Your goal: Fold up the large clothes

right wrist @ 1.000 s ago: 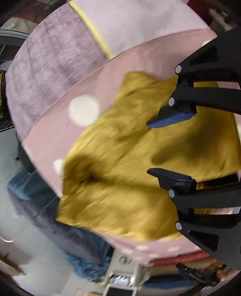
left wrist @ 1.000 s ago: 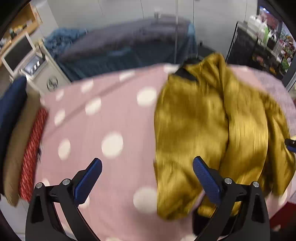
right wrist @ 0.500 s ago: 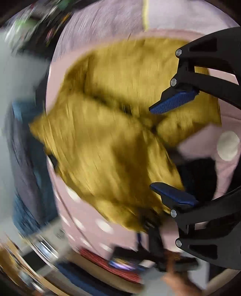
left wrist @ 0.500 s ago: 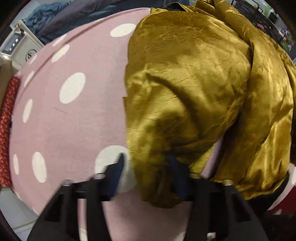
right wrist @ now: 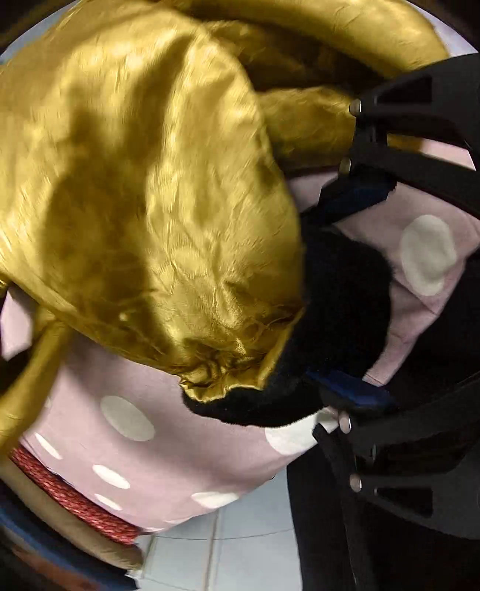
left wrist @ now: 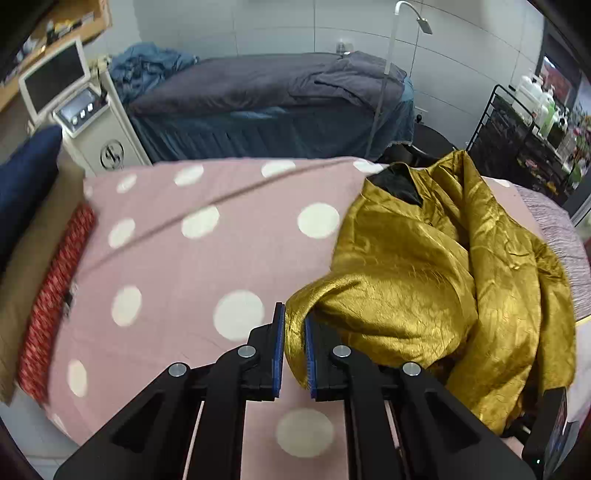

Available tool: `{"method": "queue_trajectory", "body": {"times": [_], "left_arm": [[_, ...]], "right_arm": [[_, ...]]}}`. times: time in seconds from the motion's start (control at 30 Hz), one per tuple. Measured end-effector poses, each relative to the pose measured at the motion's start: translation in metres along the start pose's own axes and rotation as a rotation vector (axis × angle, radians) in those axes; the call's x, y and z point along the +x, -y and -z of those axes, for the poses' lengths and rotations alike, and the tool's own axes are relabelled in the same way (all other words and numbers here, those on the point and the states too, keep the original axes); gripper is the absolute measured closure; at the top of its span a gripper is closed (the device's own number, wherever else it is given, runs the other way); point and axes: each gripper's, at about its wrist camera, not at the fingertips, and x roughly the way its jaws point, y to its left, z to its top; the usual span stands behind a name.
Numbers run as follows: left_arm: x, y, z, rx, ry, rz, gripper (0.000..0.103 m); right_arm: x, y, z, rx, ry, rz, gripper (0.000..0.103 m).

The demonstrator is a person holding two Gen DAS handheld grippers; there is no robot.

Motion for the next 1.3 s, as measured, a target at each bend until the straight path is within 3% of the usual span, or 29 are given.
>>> {"method": "queue_trajectory", "body": {"times": [0.07,0.1,0.17,0.23,0.37,0.43,0.47,0.5,0.57,0.63,0.73,0.8,0.83,0.9,1.0,1.13,1.23,1.3], "left_arm": [[-0.01,-0.004,-0.009,-0.025,0.018,0.011,0.101],[-0.022,-0.01,-0.015,-0.059,0.058,-0.004,0.103],[-0.043,-0.026,-0.03,-0.082,0.13,-0.068,0.103],[-0.059,-0.046,-0.043,-0.092,0.176,-0.126,0.103],[-0.054,-0.064,-0.049,0.011,0.13,-0.228,0.1],[-0.044,-0.06,-0.036,0.042,0.077,-0.208,0.064],[-0.04,-0.055,-0.027,0.047,0.062,-0.196,0.029],[-0.036,-0.049,-0.015,0.057,0.061,-0.173,0.02],[-0.024,-0.031,0.009,0.092,0.018,-0.126,0.02],[-0.009,-0.015,0.029,0.124,-0.045,-0.113,0.019],[0.016,0.004,0.061,0.151,-0.116,-0.087,0.018],[0.032,0.01,0.079,0.152,-0.164,-0.06,0.016],[0.039,0.012,0.087,0.153,-0.183,-0.048,0.015],[0.054,0.018,0.102,0.174,-0.222,-0.047,0.013],[0.073,0.024,0.12,0.205,-0.274,-0.066,0.013],[0.095,0.022,0.127,0.14,-0.335,-0.054,0.014],[0.107,0.023,0.125,0.106,-0.365,-0.038,0.034],[0.11,0.025,0.121,0.082,-0.38,-0.008,0.057]], "right_arm": [[0.003,-0.011,-0.006,-0.023,-0.02,0.025,0.081],[-0.009,-0.015,-0.009,-0.035,0.025,0.004,0.085],[-0.04,-0.012,-0.011,-0.015,0.141,-0.061,0.088],[-0.091,0.005,-0.015,0.087,0.285,-0.145,0.088],[-0.179,0.054,-0.01,0.249,0.569,-0.27,0.088],[-0.213,0.094,-0.006,0.369,0.682,-0.281,0.088],[-0.228,0.117,-0.003,0.446,0.737,-0.28,0.088],[-0.241,0.139,0.003,0.517,0.787,-0.288,0.088],[-0.276,0.19,0.018,0.655,0.899,-0.236,0.088],[-0.306,0.238,0.039,0.803,0.99,-0.129,0.088],[-0.331,0.305,0.074,1.055,1.075,-0.063,0.075],[-0.335,0.341,0.094,1.178,1.083,-0.074,0.065],[-0.331,0.355,0.1,1.22,1.063,-0.066,0.062],[-0.318,0.37,0.105,1.252,0.992,-0.052,0.046],[-0.29,0.358,0.114,1.261,0.951,-0.042,0.04],[-0.244,0.336,0.13,1.286,0.878,-0.074,0.036],[-0.211,0.324,0.142,1.299,0.783,-0.096,0.036],[-0.193,0.314,0.145,1.285,0.72,-0.081,0.036]]}}
